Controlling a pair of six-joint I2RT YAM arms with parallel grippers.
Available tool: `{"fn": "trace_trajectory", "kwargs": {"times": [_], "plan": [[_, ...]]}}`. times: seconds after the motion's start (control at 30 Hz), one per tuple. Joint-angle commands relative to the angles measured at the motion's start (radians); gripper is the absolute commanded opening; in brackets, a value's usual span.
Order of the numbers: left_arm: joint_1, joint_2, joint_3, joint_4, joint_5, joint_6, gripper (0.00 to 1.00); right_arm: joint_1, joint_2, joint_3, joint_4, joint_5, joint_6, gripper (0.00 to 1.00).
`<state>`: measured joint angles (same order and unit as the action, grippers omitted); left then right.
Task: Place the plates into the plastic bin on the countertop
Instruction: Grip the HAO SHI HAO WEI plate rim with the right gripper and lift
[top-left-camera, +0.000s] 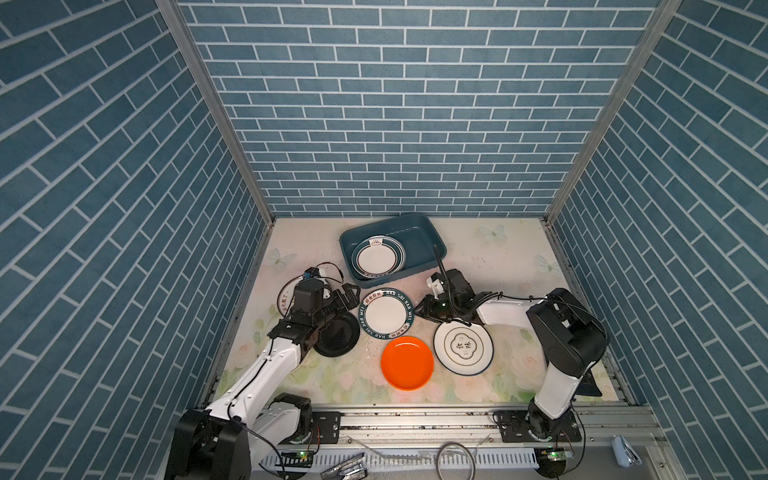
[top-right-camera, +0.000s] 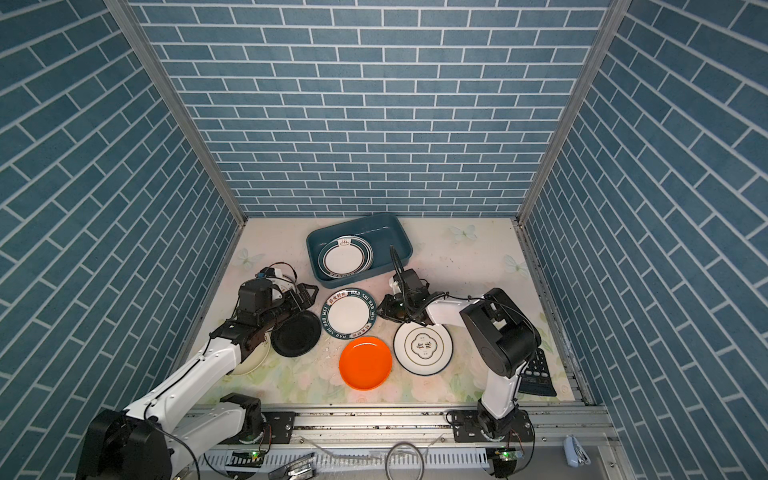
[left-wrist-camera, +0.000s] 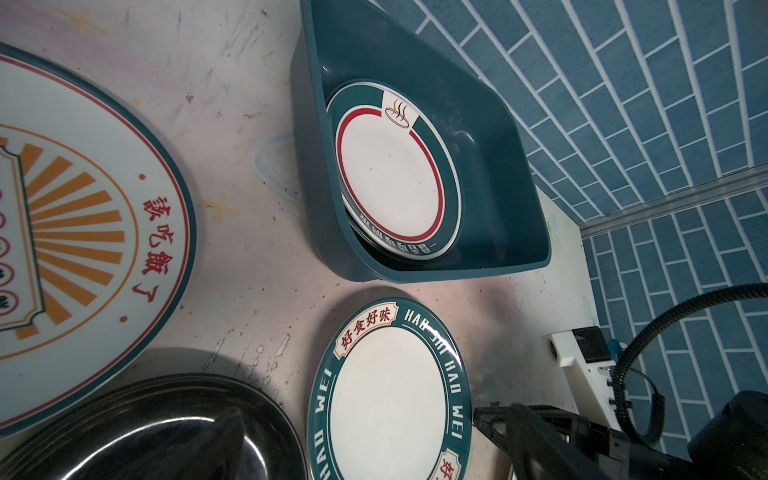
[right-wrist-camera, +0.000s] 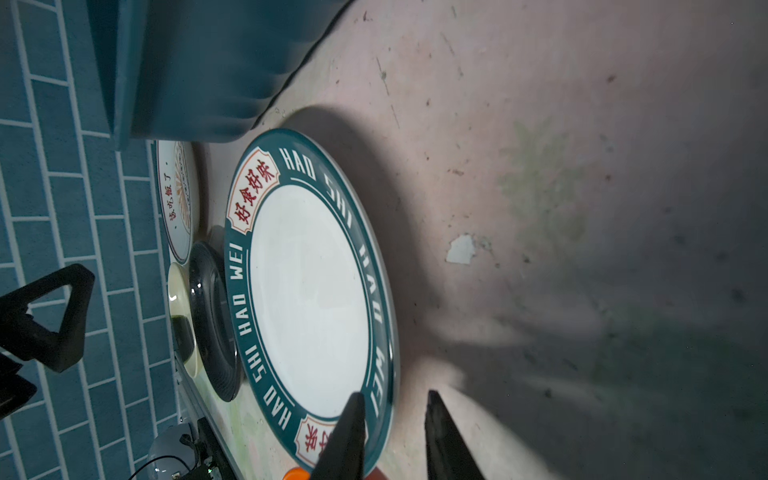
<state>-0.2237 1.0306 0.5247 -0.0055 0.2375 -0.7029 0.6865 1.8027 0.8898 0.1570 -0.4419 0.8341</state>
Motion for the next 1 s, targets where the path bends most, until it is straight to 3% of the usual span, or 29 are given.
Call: {"fn": "trace_trajectory", "kwargs": {"times": [0.0, 0.43, 0.77, 0.97], "plan": [[0.009, 0.013, -0.014, 0.013, 0.011, 0.002, 1.0, 0.007, 0.026, 0.024, 0.038, -0.004, 0.025, 0.25], [0.011, 0.012, -0.007, -0.002, 0.011, 0.004, 1.0, 0.007, 0.083, 0.047, 0.071, -0.007, 0.052, 0.12], [0.012, 0.001, -0.003, -0.008, 0.004, 0.003, 1.0, 0.007, 0.032, 0.037, 0.061, 0.033, 0.05, 0.0], [0.011, -0.03, 0.003, -0.041, -0.007, 0.018, 1.0, 0.006, -0.014, 0.032, 0.041, 0.058, 0.04, 0.0]]}}
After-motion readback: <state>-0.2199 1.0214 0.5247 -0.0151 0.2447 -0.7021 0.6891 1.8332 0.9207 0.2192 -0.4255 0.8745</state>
